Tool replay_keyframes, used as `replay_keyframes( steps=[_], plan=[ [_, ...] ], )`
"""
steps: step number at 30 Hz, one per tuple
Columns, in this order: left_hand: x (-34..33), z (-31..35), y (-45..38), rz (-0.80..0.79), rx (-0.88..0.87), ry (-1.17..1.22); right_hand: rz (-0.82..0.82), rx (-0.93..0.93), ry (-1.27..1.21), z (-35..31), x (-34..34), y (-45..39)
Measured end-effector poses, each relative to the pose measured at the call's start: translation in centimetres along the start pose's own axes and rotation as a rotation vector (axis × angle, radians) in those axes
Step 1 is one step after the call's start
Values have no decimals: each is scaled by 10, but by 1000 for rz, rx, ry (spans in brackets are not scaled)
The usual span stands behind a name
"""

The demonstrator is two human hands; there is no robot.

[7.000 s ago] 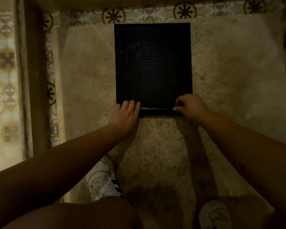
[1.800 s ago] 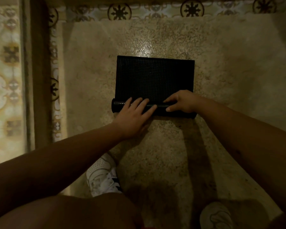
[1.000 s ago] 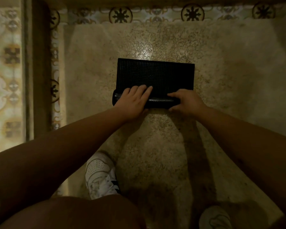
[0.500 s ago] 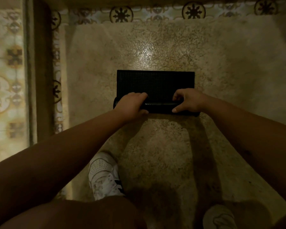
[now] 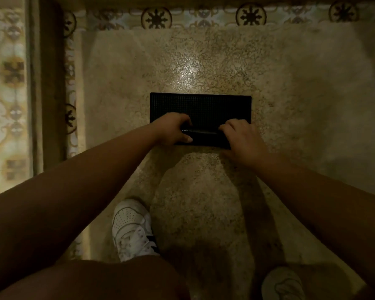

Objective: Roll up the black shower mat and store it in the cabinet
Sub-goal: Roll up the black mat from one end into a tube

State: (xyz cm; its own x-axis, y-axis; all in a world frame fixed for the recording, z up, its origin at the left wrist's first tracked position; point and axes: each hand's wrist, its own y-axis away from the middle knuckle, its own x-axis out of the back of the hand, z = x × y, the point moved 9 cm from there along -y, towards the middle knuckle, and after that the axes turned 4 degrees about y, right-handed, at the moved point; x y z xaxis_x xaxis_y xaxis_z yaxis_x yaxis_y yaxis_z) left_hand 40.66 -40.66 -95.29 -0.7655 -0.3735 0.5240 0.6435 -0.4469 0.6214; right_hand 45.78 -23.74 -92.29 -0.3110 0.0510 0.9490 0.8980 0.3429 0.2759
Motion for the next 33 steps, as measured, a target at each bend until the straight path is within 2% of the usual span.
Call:
replay_keyframes(
  steps=[3, 9, 12, 15, 18, 22, 25, 30, 33],
  plan=[
    [-1, 9, 6, 48, -90, -213, -17, -30, -131, 5, 4, -8],
    [-12, 35, 34, 320, -283, -710, -177, -71, -275, 23, 0, -27],
    [-10, 34, 35, 345, -285, -740, -226, -76, -303, 31, -2, -36],
    [-10, 34, 27, 303, -276, -808, -284, -89, -314, 38, -3, -43],
    [-7, 32, 17, 251, -240, -818, -274, -155, -382, 43, -2, -43],
    [-9, 27, 11, 210, -218, -787, -63, -56, -16, 28, 10, -19],
    [-7, 26, 8, 207, -208, -735, -48, -79, 100, 22, 1, -2],
    [-3, 25, 5, 201, -173, -635, -23, -51, 43, 28, 15, -20],
    [5, 20, 14, 307, -168, -672, -83, -125, -51, 43, 14, -25]
  ],
)
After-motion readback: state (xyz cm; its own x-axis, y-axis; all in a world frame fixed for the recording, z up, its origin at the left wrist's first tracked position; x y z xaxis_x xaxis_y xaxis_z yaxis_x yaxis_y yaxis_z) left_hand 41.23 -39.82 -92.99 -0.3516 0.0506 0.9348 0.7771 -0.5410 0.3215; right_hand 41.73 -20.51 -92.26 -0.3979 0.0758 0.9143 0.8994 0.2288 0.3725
